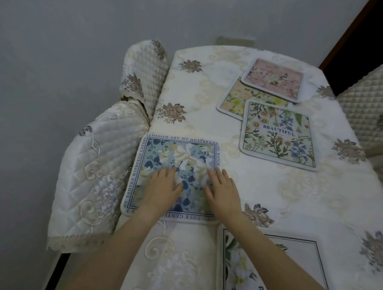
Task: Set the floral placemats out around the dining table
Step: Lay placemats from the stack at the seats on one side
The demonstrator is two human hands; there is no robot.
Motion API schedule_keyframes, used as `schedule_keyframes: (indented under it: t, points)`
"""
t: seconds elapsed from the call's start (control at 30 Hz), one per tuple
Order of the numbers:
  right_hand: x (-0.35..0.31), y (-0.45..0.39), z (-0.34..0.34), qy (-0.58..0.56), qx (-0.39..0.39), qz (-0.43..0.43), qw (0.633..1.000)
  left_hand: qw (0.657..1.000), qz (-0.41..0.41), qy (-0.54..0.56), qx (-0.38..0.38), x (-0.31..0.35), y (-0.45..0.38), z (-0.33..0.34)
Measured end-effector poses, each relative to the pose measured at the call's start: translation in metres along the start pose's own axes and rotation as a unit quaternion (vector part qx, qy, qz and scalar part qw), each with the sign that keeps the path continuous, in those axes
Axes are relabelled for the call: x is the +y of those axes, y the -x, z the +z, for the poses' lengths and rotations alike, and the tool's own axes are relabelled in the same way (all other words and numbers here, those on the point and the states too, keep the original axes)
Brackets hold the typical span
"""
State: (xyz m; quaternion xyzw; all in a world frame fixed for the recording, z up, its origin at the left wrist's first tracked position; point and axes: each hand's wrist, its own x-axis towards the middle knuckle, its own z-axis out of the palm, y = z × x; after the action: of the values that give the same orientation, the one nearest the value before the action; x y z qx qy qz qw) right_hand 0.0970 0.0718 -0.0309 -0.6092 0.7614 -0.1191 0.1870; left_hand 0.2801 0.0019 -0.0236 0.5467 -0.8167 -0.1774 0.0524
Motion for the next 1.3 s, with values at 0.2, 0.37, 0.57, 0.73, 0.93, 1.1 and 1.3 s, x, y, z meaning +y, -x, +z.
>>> schedule_keyframes:
  t: [0.2, 0.37, 0.57, 0.73, 0.93, 1.1, 1.3]
  points:
    - [0.066, -0.004, -0.054, 0.013, 0.053, 0.032, 0.998, 0.998, 0.048, 0.034, -0.008, 0.062, -0.044, 0.003]
    - [0.146, -0.018, -0.101, 0.015, 0.081, 0.066, 0.994, 0.996, 0.069, 0.056, -0.012, 0.121, -0.094, 0.021]
    - [0.233, -0.056, -0.137, 0.013, 0.099, 0.087, 0.991, 0.993, 0.068, 0.098, -0.009, 0.181, -0.158, 0.049]
    - [0.282, -0.099, -0.143, -0.004, 0.073, 0.104, 0.992, 0.994, 0.037, 0.101, -0.025, 0.213, -0.204, 0.074]
    - [0.317, -0.123, -0.14, -0.026, 0.068, 0.154, 0.985, 0.997, -0.004, 0.069, 0.028, 0.233, -0.235, 0.093]
    - [0.326, -0.131, -0.141, -0.087, 0.079, 0.189, 0.975, 0.995, -0.014, 0.081, 0.053, 0.246, -0.244, 0.102]
    - [0.332, -0.125, -0.135, -0.188, 0.134, 0.158, 0.96, 0.995, -0.036, 0.078, 0.057, 0.254, -0.24, 0.109]
